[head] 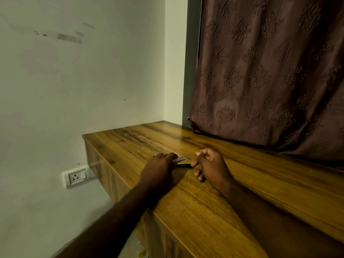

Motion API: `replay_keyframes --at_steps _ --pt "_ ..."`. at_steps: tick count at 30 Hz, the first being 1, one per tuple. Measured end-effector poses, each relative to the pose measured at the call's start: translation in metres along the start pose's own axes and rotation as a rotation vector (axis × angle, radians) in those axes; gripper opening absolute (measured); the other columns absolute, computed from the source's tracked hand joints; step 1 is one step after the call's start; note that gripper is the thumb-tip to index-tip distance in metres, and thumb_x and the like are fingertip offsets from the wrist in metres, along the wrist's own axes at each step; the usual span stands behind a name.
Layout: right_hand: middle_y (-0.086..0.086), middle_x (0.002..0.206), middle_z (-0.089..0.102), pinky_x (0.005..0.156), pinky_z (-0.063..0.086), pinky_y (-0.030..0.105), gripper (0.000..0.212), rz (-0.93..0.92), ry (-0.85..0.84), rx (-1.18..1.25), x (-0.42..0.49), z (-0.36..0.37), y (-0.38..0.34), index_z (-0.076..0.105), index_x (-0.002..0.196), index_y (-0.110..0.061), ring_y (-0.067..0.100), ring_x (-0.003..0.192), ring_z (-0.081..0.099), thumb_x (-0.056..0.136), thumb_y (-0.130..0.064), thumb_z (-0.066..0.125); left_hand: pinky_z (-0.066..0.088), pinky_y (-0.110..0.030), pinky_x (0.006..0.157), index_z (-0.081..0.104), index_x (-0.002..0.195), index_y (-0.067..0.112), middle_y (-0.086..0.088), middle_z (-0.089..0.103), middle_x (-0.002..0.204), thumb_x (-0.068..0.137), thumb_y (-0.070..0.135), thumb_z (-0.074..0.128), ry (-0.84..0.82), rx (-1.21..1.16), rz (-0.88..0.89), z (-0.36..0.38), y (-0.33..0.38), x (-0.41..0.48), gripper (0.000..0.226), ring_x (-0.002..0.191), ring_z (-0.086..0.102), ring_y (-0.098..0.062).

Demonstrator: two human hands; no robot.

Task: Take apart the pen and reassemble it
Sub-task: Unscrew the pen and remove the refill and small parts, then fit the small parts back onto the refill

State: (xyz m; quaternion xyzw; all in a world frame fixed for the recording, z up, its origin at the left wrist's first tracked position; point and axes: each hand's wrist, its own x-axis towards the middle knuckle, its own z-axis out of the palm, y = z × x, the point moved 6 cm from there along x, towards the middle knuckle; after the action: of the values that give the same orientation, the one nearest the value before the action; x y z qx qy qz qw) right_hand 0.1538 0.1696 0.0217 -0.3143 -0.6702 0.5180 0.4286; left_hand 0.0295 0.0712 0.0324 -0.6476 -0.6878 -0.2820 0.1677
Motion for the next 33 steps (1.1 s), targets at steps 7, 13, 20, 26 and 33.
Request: replay_keyframes --at_steps 7,13,20,26,33 --pt "0.014 0.075 0.064 0.041 0.032 0.024 0.015 0.063 0.113 0.112 0.002 -0.013 0.001 0.049 0.095 -0.017 0.019 0.041 0.047 0.1 -0.021 0.036 0.036 -0.027 0.071 0.051 0.11 0.022 -0.002 0.066 0.095 0.087 0.039 0.058 0.051 -0.022 -0.03 -0.001 -0.003 -0.002 0.03 0.082 0.056 -0.018" --pt "0.017 0.062 0.055 0.044 0.029 0.026 0.033 0.082 0.124 0.094 0.001 -0.015 0.001 0.051 0.078 -0.007 0.023 0.042 0.043 0.099 -0.023 0.031 0.036 -0.027 0.068 0.058 0.109 0.019 -0.002 0.064 0.095 0.09 0.024 0.055 0.167 -0.171 -0.108 -0.018 -0.008 -0.005 0.02 0.078 0.049 -0.012" --pt "0.012 0.067 0.062 0.04 0.034 0.024 0.028 0.035 0.068 0.046 0.002 -0.012 0.005 0.055 0.092 -0.003 0.018 0.043 0.048 0.099 -0.029 0.046 0.046 -0.032 0.077 0.062 0.109 0.018 -0.003 0.063 0.104 0.093 0.025 0.05 0.208 -0.164 -0.162 -0.019 -0.017 -0.004 0.021 0.091 0.05 -0.014" --pt "0.015 0.078 0.067 0.037 0.034 0.021 0.02 0.014 0.111 0.054 0.007 -0.018 0.004 0.056 0.095 -0.004 0.014 0.038 0.047 0.099 -0.022 0.049 0.045 -0.034 0.083 0.06 0.114 0.016 -0.004 0.062 0.11 0.094 0.022 0.05 0.162 -0.124 -0.142 -0.017 -0.013 -0.003 0.023 0.096 0.052 -0.017" --pt "0.014 0.085 0.068 0.035 0.034 0.02 0.015 -0.002 0.251 0.042 0.013 -0.045 0.004 0.055 0.103 -0.006 0.016 0.043 0.048 0.1 -0.016 0.044 0.047 -0.042 0.089 0.056 0.121 0.017 -0.006 0.058 0.119 0.088 0.016 0.057 0.12 -0.048 -0.193 -0.013 -0.018 -0.003 0.033 0.104 0.052 -0.022"
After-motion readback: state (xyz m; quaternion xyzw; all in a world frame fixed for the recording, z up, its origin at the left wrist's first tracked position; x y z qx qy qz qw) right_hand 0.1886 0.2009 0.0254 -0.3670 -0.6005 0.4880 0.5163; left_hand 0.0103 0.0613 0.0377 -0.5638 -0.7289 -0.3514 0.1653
